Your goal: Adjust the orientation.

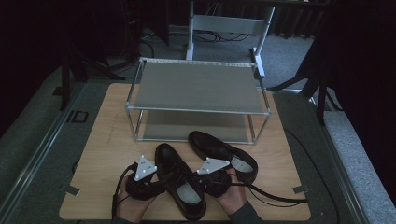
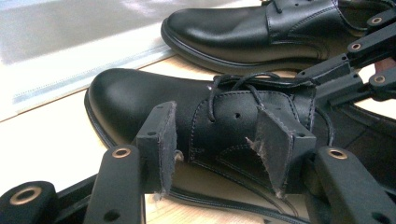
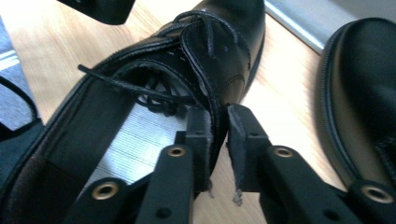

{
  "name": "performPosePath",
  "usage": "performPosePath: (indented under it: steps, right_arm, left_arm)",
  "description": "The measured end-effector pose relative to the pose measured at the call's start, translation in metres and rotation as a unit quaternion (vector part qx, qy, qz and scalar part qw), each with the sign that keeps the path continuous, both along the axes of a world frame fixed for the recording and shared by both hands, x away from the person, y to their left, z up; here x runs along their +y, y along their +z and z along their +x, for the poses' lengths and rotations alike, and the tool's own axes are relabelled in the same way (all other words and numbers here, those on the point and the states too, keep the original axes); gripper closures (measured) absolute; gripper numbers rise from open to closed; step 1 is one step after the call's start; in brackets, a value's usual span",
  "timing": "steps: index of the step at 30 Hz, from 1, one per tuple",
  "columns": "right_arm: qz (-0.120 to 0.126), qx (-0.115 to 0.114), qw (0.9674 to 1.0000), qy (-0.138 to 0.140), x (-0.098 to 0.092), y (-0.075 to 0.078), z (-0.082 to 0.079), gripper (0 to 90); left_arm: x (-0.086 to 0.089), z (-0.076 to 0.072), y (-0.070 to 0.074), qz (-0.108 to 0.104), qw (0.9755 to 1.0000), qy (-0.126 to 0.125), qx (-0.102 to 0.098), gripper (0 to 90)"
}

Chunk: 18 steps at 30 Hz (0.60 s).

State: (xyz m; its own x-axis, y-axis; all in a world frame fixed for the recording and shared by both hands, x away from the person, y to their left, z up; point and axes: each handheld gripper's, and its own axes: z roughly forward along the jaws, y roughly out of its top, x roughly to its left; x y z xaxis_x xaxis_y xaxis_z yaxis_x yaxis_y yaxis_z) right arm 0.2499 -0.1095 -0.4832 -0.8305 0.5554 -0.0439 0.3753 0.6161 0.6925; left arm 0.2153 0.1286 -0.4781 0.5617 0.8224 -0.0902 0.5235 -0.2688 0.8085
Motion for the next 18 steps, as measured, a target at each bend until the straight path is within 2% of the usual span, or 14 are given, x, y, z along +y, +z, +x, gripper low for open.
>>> performPosePath:
  steps: [4,9,18]
  right_arm:
    - [-0.014,-0.014,0.9997,-0.011,-0.007,0.002,0.001,85.3]
    - [-0.014,-0.010,0.9994,-0.030,-0.028,0.003,0.007,85.6]
    - [-0.021,-0.022,0.9984,-0.047,-0.059,0.005,0.016,85.5]
  left_arm:
    - [0.001,0.000,0.000,0.001,1.0000,0.001,0.000,49.4]
    - [0.001,0.001,-0.001,0.000,1.0000,0.002,0.003,49.4]
    - [-0.002,0.001,-0.002,0.002,1.0000,-0.002,0.004,49.4]
